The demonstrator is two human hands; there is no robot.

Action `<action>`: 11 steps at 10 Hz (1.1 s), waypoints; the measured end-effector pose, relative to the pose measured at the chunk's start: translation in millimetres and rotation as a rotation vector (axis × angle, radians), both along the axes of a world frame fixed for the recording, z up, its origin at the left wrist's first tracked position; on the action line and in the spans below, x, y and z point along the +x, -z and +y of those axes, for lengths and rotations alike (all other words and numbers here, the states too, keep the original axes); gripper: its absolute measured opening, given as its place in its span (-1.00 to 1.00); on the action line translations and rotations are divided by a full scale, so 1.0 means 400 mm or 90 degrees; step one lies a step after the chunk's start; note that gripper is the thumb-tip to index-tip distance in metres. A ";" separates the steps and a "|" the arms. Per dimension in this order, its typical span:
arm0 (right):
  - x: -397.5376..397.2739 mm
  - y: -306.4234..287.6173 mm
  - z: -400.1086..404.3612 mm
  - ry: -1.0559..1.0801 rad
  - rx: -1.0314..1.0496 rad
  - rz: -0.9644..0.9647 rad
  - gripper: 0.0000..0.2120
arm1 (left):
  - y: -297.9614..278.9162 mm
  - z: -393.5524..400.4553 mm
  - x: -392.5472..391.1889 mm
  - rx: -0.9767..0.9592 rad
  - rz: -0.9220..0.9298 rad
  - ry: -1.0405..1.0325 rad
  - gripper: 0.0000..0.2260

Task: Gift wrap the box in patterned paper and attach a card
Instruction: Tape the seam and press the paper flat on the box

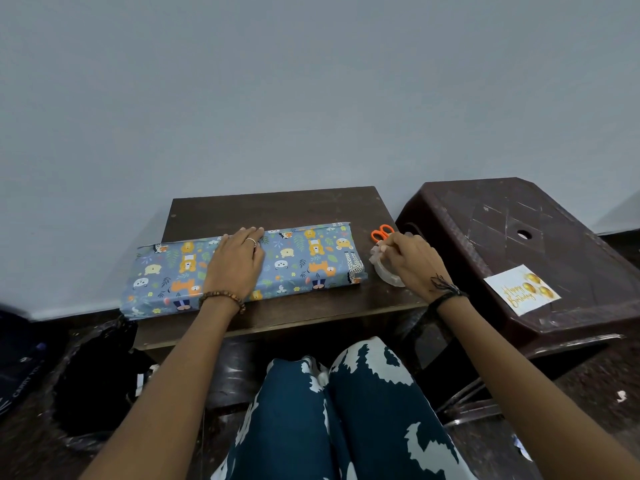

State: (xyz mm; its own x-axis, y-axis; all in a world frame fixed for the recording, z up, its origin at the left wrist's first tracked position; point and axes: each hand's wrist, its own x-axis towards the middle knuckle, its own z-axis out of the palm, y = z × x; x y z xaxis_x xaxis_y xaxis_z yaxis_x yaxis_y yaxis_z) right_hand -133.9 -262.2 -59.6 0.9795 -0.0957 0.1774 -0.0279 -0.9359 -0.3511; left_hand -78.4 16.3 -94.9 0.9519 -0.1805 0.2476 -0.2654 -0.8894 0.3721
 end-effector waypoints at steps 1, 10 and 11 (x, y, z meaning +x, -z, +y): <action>-0.025 0.007 0.022 -0.040 0.015 -0.012 -0.75 | 0.001 0.001 0.001 0.002 0.000 0.003 -0.64; -0.144 0.130 0.152 0.126 -0.266 0.029 -0.59 | 0.002 0.001 -0.001 0.018 0.004 0.008 -0.63; -0.172 0.122 0.142 0.111 -0.194 -0.023 -0.63 | 0.002 0.001 0.000 0.015 0.001 0.009 -0.63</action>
State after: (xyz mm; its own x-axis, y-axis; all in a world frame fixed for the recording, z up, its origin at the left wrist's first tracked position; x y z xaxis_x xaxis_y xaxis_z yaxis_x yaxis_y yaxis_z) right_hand -202.7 -205.3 -108.4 0.9459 -0.1980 0.2572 -0.1890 -0.9802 -0.0593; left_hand -78.5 16.6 -95.9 0.9494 -0.2000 0.2420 -0.2780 -0.8938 0.3520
